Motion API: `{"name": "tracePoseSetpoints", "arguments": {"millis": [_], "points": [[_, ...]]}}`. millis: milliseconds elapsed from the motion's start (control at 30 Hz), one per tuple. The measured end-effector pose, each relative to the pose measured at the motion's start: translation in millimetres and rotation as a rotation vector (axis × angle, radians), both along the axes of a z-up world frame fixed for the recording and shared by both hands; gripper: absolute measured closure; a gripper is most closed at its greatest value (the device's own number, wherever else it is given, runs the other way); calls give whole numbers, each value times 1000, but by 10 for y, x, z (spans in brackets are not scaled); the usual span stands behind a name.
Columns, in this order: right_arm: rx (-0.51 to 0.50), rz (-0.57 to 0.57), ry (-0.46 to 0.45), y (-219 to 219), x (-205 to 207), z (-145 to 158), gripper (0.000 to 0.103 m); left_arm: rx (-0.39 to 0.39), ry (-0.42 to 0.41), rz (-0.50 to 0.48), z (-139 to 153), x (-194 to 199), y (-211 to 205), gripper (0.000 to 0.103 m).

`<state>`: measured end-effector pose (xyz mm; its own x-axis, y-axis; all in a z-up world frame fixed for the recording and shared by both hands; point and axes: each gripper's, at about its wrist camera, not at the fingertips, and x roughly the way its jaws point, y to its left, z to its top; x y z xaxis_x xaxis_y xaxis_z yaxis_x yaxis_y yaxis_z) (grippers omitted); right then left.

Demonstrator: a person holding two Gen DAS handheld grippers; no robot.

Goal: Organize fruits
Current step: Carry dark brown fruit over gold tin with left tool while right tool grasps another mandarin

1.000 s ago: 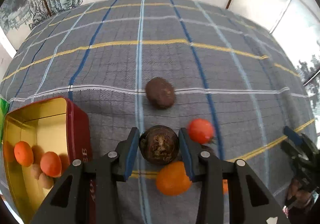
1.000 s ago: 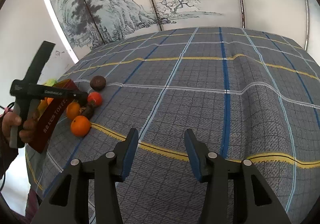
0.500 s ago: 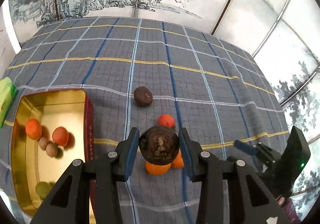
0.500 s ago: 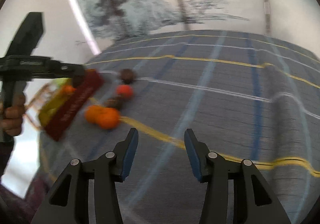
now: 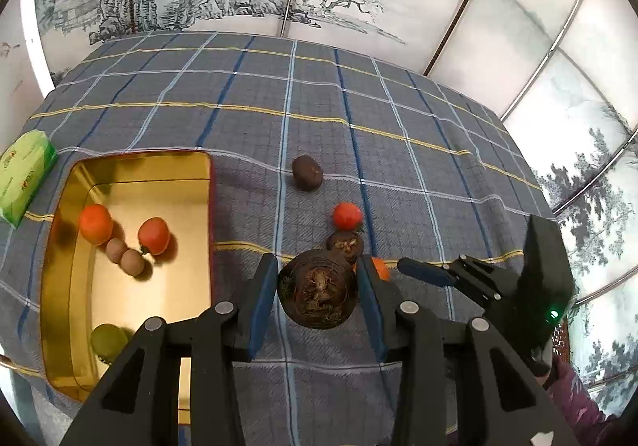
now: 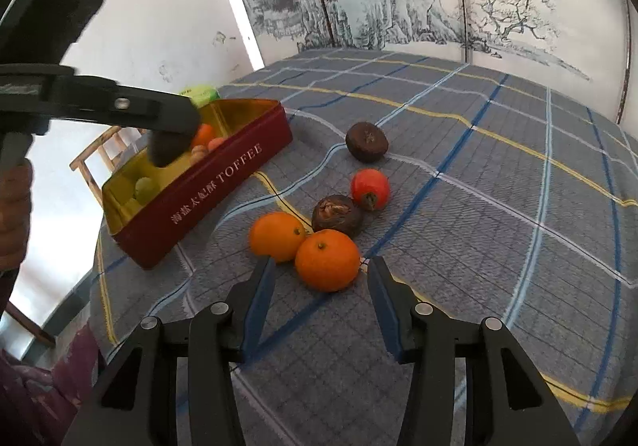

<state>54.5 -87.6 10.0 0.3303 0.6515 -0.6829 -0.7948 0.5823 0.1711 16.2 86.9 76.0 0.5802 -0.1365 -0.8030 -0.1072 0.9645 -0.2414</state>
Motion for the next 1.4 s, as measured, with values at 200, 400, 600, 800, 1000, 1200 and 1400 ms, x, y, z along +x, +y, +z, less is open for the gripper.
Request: {"name": "tracePoseSetpoints", "arguments": {"millis": [200, 400, 600, 800, 1000, 1200, 1400], "points": [[-47, 17, 20, 117, 98, -104, 54, -4, -9, 11, 28, -92, 72, 66], [-103, 25, 17, 241, 169, -155, 62, -12, -14, 29, 36, -185, 137, 66], [-108, -67, -22, 61, 160, -103, 65, -3, -9, 60, 27, -343, 297, 66], [-90, -341, -11, -621, 445, -34, 65, 28, 23, 124, -109, -507, 592, 66], [-94, -444, 12, -924, 587, -81, 65, 38, 53, 165, -289, -546, 823, 66], [-90, -460, 20, -947, 587, -98, 65, 36, 66, 171, -423, -511, 907, 66], [-93, -460, 19, -936, 571, -112, 65, 50, 59, 167, -486, -459, 908, 66]]}}
